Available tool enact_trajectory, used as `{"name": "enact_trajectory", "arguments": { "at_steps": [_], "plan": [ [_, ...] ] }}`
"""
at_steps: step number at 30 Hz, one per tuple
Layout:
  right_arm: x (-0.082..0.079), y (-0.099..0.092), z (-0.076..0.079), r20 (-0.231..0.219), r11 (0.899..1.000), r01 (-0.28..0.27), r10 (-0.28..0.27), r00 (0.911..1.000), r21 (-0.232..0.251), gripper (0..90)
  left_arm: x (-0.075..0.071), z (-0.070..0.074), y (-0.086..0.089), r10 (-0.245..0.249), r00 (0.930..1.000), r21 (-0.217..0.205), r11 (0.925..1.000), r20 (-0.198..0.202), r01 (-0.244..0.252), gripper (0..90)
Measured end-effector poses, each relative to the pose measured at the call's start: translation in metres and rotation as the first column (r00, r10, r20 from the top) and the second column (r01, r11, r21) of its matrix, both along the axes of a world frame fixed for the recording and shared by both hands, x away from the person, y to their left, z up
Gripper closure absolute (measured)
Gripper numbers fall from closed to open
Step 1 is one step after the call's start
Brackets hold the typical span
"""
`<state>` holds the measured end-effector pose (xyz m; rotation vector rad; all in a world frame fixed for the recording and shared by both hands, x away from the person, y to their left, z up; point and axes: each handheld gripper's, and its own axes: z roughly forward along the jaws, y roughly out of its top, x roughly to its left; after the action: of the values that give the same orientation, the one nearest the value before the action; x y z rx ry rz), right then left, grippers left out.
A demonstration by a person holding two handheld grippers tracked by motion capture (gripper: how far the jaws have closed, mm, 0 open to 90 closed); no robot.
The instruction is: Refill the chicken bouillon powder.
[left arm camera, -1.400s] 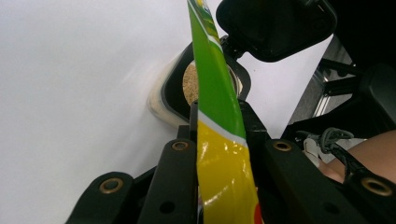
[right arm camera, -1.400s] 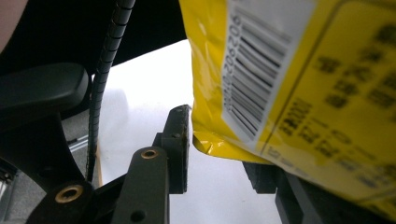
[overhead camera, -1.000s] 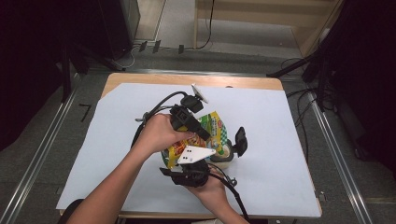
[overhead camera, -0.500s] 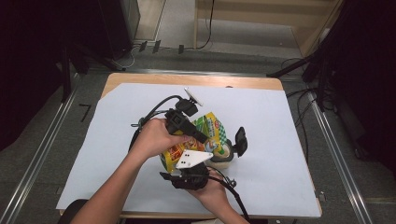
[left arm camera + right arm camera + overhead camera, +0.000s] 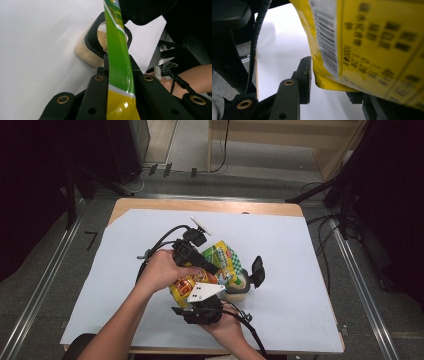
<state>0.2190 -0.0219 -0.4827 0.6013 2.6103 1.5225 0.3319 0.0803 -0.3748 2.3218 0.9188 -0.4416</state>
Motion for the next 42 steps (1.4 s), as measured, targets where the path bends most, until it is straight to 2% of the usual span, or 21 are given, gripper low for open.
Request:
{"name": "enact_trajectory", "arguments": {
  "at_steps": [2, 5, 7, 10, 13, 14, 20, 25, 33, 42],
  "plan": [
    [0.000, 0.000, -0.001, -0.005, 1.000, -0.002, 0.002, 1.0000, 0.002, 62.5, 0.001, -0.001, 0.002, 0.001, 1.0000, -0.008, 1.0000, -0.004, -0.001, 84.5],
    [0.001, -0.001, 0.000, -0.013, 1.000, 0.000, 0.000, 0.9999, 0.012, 61.1, 0.001, 0.001, 0.006, 0.006, 0.9999, -0.016, 0.9998, 0.013, -0.006, 85.4],
    [0.002, -0.002, 0.000, -0.018, 1.000, 0.007, -0.006, 0.9998, 0.018, 59.8, 0.001, 0.002, 0.010, 0.000, 0.9999, -0.036, 0.9994, 0.014, 0.000, 86.5],
    [0.002, -0.002, 0.000, -0.012, 1.000, 0.013, -0.013, 0.9998, 0.012, 59.3, 0.000, 0.003, 0.016, -0.013, 0.9999, -0.065, 0.9978, 0.010, 0.014, 88.0],
    [0.002, -0.002, 0.000, 0.001, 1.000, 0.016, -0.016, 0.9999, 0.005, 58.2, 0.000, 0.005, 0.022, -0.005, 0.9999, -0.073, 0.9973, 0.016, 0.006, 88.2],
    [0.002, -0.002, -0.001, -0.007, 1.000, 0.020, -0.020, 0.9998, 0.007, 57.8, 0.000, 0.005, 0.023, -0.003, 0.9998, -0.074, 0.9972, 0.020, 0.005, 88.4],
    [0.005, -0.004, -0.002, -0.013, 0.999, 0.034, -0.034, 0.9993, 0.001, 56.6, 0.001, 0.006, 0.031, 0.002, 1.0000, -0.098, 0.9952, 0.005, -0.002, 89.3],
    [0.005, -0.004, -0.003, -0.002, 0.999, 0.048, -0.048, 0.9988, -0.021, 56.3, 0.000, 0.006, 0.032, 0.001, 0.9999, -0.100, 0.9950, 0.014, 0.000, 89.5],
    [0.006, -0.004, -0.006, -0.028, 0.998, 0.052, -0.053, 0.9982, -0.021, 55.3, 0.001, 0.006, 0.035, 0.013, 0.9999, -0.097, 0.9952, 0.009, -0.013, 89.4],
    [0.006, -0.003, -0.008, -0.020, 0.998, 0.057, -0.057, 0.9982, -0.031, 54.5, 0.000, 0.007, 0.037, 0.021, 0.9996, -0.099, 0.9949, 0.019, -0.019, 88.9]
  ]
}}
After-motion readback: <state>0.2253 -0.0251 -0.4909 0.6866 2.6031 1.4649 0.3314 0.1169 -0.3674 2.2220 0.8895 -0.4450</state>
